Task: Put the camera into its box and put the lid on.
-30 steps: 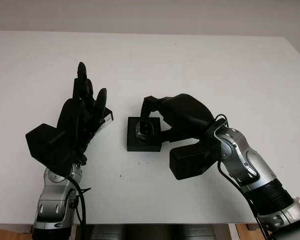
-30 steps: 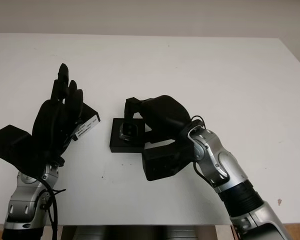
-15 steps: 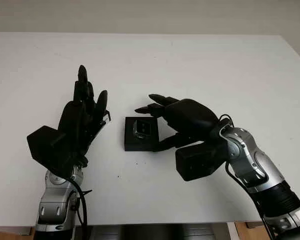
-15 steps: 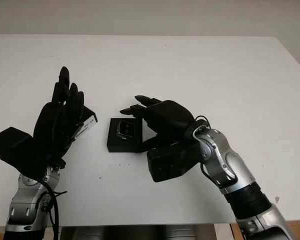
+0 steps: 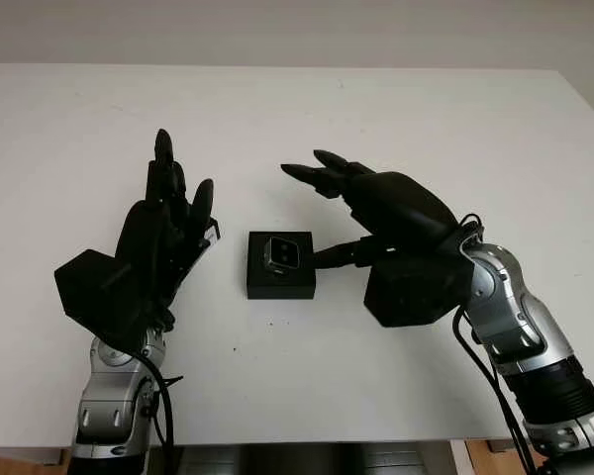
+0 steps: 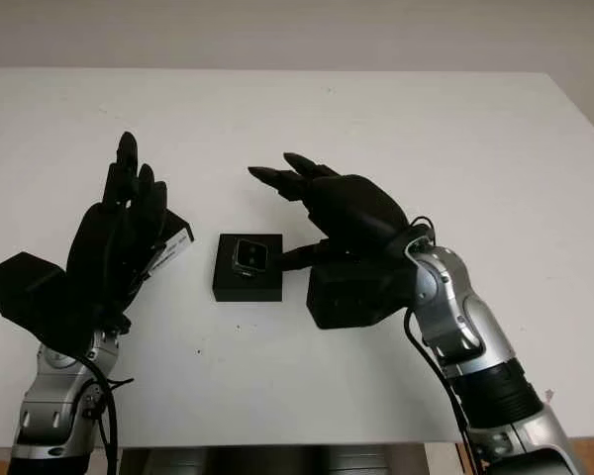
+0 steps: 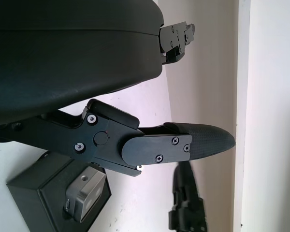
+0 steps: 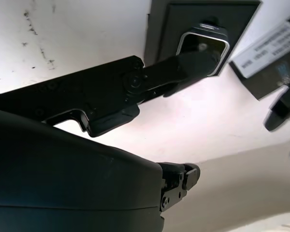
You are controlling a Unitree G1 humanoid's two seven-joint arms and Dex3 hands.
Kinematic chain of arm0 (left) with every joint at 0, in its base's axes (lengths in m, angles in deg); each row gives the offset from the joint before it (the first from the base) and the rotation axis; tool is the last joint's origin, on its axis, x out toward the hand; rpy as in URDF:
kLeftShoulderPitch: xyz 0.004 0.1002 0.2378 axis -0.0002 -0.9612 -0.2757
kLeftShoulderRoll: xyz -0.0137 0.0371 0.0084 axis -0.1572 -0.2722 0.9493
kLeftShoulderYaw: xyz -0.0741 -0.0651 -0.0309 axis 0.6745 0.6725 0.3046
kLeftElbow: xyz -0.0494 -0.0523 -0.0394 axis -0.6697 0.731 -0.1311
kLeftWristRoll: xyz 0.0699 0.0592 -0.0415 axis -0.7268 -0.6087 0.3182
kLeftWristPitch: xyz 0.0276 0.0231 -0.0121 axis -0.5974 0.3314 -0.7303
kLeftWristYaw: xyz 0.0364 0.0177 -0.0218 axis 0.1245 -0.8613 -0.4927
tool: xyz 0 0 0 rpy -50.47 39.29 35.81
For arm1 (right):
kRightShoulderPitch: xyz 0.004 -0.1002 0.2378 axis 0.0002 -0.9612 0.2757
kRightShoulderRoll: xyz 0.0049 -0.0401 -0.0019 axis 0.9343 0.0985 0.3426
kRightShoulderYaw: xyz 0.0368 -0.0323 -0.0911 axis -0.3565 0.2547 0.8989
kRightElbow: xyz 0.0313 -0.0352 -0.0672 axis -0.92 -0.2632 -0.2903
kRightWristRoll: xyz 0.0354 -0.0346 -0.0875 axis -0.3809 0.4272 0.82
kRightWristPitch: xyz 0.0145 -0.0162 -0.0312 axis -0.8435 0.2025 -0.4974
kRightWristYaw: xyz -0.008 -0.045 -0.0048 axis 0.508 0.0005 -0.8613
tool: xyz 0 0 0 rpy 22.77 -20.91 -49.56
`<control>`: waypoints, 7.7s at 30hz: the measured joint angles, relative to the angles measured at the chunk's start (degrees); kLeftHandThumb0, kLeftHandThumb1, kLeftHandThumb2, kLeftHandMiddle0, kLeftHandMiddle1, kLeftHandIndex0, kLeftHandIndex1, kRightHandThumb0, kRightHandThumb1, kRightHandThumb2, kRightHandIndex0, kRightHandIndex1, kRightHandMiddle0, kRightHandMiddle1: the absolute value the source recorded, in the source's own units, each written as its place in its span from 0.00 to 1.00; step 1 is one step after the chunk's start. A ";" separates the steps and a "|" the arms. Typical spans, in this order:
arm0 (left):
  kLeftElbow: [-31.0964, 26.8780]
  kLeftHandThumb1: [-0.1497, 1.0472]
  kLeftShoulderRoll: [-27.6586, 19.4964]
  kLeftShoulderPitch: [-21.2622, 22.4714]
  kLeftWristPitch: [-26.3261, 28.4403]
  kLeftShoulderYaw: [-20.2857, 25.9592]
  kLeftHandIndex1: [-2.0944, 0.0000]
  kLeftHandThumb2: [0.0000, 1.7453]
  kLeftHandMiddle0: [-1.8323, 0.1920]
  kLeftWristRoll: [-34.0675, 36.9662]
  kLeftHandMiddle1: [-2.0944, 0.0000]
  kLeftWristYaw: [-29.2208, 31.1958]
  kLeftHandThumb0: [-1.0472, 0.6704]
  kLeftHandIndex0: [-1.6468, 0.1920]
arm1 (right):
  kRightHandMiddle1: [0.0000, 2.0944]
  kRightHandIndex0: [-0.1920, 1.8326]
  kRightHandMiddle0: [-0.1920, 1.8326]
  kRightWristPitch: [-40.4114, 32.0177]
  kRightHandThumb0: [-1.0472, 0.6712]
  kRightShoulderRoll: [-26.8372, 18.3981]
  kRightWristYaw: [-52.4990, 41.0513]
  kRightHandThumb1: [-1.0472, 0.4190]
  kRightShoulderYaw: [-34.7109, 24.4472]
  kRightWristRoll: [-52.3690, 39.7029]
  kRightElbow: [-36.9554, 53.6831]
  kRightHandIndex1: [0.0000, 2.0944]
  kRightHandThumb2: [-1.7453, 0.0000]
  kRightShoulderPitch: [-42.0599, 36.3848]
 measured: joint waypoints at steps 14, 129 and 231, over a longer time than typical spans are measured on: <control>-0.13 1.00 0.05 -0.07 -0.04 0.11 1.00 0.27 1.00 0.37 1.00 0.00 0.16 1.00 | 0.01 0.01 0.03 20.49 0.11 -3.11 1.45 0.00 4.28 2.12 -7.53 0.00 0.60 -3.40; 31.47 0.77 -48.78 33.80 -33.98 -19.28 0.97 0.03 0.93 -47.09 0.97 24.38 0.25 0.95 | 0.01 0.00 0.00 -10.67 0.14 5.24 -1.91 0.00 -16.61 -32.81 -12.98 0.00 0.60 5.26; 9.24 1.00 -25.73 48.81 39.32 -29.00 0.15 0.06 0.58 -45.82 0.16 57.63 0.46 0.69 | 0.03 0.07 0.07 -11.32 0.19 10.11 6.72 0.00 -10.65 -24.50 -6.35 0.03 0.64 -0.46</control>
